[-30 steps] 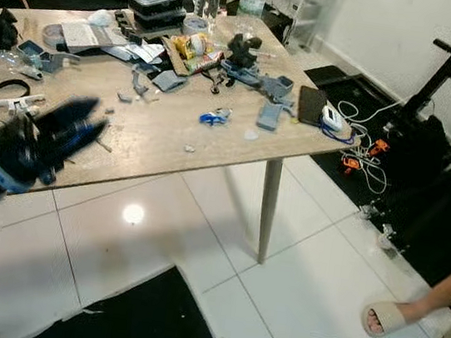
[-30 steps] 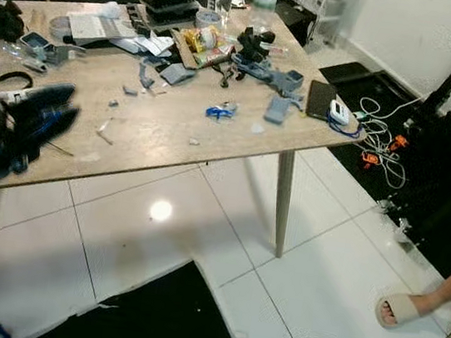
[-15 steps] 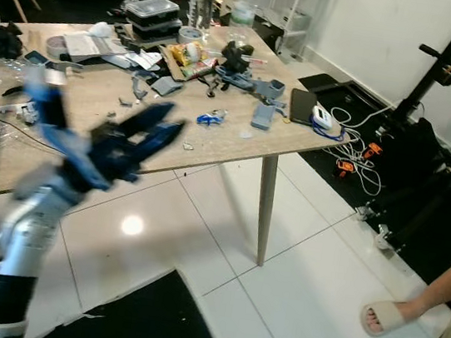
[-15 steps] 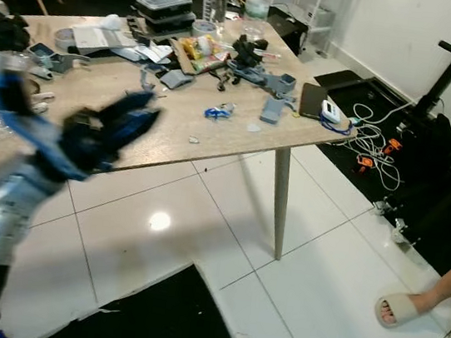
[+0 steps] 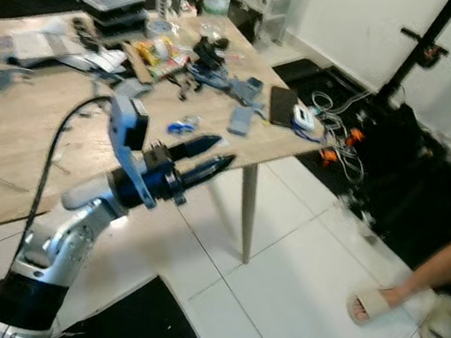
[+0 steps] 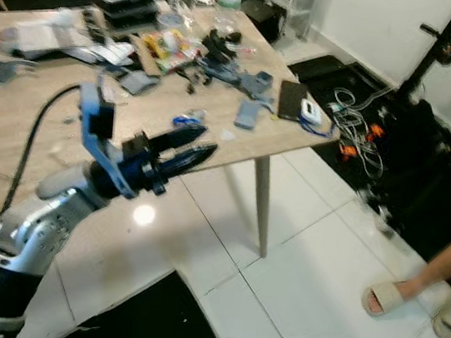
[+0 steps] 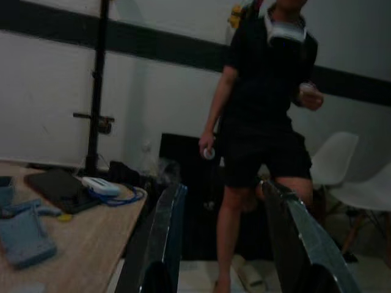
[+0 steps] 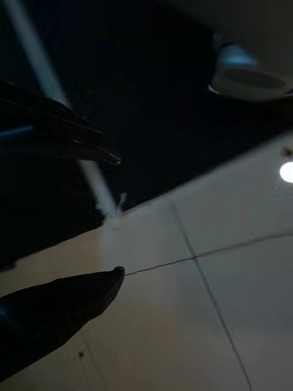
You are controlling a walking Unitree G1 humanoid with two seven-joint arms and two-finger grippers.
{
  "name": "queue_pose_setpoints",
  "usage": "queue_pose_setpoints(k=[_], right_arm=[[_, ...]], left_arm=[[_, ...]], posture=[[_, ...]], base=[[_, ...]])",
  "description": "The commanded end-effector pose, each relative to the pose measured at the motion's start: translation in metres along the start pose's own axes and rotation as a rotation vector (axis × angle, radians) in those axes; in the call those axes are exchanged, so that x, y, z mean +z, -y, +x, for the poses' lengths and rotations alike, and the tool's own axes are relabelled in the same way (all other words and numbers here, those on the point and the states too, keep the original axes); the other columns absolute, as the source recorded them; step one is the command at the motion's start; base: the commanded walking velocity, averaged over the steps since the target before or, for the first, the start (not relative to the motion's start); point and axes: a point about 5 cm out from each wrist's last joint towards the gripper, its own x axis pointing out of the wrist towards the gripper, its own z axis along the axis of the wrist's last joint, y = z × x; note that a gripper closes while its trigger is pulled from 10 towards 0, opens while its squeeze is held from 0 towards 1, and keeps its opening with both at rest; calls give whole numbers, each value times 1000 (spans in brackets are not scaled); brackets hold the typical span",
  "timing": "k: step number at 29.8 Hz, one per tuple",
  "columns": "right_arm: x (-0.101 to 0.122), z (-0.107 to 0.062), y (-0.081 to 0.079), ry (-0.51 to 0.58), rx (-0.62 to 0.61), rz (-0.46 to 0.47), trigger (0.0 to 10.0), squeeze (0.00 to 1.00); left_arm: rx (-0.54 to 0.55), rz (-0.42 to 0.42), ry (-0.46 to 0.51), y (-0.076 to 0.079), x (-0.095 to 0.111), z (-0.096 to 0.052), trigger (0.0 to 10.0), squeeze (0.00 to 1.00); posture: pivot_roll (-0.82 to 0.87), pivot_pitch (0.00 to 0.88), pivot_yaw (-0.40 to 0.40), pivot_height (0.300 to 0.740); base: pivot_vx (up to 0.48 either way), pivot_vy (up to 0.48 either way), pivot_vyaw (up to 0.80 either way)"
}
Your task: Picking trash to rubbish bin
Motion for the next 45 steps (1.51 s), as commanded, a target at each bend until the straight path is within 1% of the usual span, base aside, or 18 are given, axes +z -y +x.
queue_pose_setpoints(k=[1,8,15,16,17,18,20,22,23,25,26,28,33,37,42,43,44,45], right_arm=[[-12,-1,1,-38,-1,0,10000,0],[-13,-1,1,-39,1,-4,10000,0],[-12,-1,1,-41,0,-18,10000,0],[-12,-1,0,-36,8,-10,10000,0],[-10,-1,0,-18,11,-12,10000,0],[-9,-1,1,-12,10,-8,10000,0],[-11,-1,-1,-25,30,-25,10000,0],[-11,-1,-1,-26,30,-29,10000,0],[-13,-1,-2,-28,32,-29,10000,0],[-14,-1,-2,-30,34,-29,10000,0],[-17,-1,-3,-36,37,-29,10000,0],[-19,-1,-3,-41,39,-31,10000,0],[-22,-2,-4,-49,41,-30,10000,0],[-26,-2,-6,-54,38,-18,10000,0],[-27,-2,-6,-57,20,-11,10000,0],[-27,-2,-6,-57,20,-11,10000,0],[-27,-2,-7,-58,23,-13,10000,0],[-27,-2,-7,-58,23,-13,10000,0]], left_arm=[[0,14,-12,3,-4,6,10000,0],[44,41,-42,1,-11,12,10000,0],[159,83,-55,-11,-14,15,10000,0],[222,105,-68,-18,-15,14,10000,0],[387,163,-91,-37,-16,10,10000,0],[432,180,-97,-42,-16,9,10000,0],[470,203,-124,-47,-17,6,10000,0],[493,250,-153,-50,-18,3,10000,0],[531,276,-165,-55,-17,0,10000,0],[552,282,-168,-57,-17,-2,10000,0],[597,317,-186,-62,-16,-4,10000,0],[620,339,-200,-64,-16,-6,10000,0],[609,430,-255,-64,-22,-2,10000,0],[577,453,-273,-60,-29,4,10000,0],[508,540,-351,-53,-42,12,10000,0],[508,540,-351,-53,-42,12,10000,0],[482,587,-389,-50,-50,15,10000,0],[482,587,-389,-50,-50,15,10000,0]], posture=[[12,62,-28,740],[3,59,-22,740],[2,57,-20,740],[2,57,-20,740],[4,60,-18,740],[4,60,-18,740],[4,60,-18,740],[0,65,-15,740],[-1,71,-14,740],[-1,71,-14,740],[-1,76,-15,740],[-1,76,-15,740],[-6,82,-13,740],[-6,82,-13,740],[-6,82,-13,740],[-6,82,-13,740],[-11,88,-7,740],[-11,88,-7,740]], base=[[431,0,0],[432,0,0],[432,0,0],[401,0,0],[0,0,0],[0,0,0],[0,0,794],[0,0,794],[0,0,788],[0,0,788],[0,0,788],[0,0,788],[0,0,788],[0,0,791],[0,0,0],[0,0,0],[0,0,0],[0,0,0]])
